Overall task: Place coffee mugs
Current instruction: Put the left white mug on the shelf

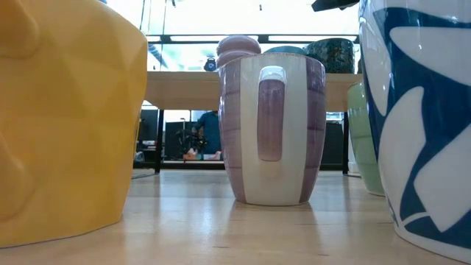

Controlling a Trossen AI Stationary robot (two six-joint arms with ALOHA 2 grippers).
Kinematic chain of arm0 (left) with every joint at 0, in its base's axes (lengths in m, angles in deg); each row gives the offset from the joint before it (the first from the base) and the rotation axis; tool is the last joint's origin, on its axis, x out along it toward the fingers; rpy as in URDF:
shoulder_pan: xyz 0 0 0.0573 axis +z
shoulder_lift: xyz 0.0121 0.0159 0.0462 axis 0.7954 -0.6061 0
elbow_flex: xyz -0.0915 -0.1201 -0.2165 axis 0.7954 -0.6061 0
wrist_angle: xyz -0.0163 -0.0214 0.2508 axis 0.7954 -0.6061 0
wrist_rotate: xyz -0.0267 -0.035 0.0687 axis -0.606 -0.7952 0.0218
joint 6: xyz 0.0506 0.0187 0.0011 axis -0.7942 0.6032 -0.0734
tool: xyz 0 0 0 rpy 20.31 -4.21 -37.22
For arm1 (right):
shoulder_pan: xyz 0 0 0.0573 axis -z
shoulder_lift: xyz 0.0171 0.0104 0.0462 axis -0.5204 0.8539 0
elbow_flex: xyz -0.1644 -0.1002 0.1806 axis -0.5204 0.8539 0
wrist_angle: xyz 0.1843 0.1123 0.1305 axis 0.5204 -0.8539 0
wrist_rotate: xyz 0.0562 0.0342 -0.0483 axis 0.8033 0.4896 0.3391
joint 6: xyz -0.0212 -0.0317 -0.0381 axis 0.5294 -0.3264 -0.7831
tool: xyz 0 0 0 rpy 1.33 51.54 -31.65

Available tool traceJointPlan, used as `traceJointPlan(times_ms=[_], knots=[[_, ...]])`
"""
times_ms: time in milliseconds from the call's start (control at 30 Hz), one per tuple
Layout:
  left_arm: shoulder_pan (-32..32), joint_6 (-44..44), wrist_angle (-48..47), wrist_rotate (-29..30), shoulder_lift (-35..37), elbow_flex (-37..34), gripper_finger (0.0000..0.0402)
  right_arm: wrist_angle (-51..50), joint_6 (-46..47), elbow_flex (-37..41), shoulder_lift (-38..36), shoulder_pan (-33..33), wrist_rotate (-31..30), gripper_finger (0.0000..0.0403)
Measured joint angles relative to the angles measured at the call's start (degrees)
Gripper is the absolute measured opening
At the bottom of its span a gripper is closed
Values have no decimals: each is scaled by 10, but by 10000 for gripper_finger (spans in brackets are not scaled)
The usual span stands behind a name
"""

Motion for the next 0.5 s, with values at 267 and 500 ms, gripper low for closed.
traceJointPlan(times_ms=[267, 500], knots=[[-10, -26, -8, -23, 2, 0, 31, 0, 0, 0, 0, 0, 13, 178], [-24, -151, -32, -57, 38, 17, 31, 1, 0, 0, 0, 0, 13, 178]])
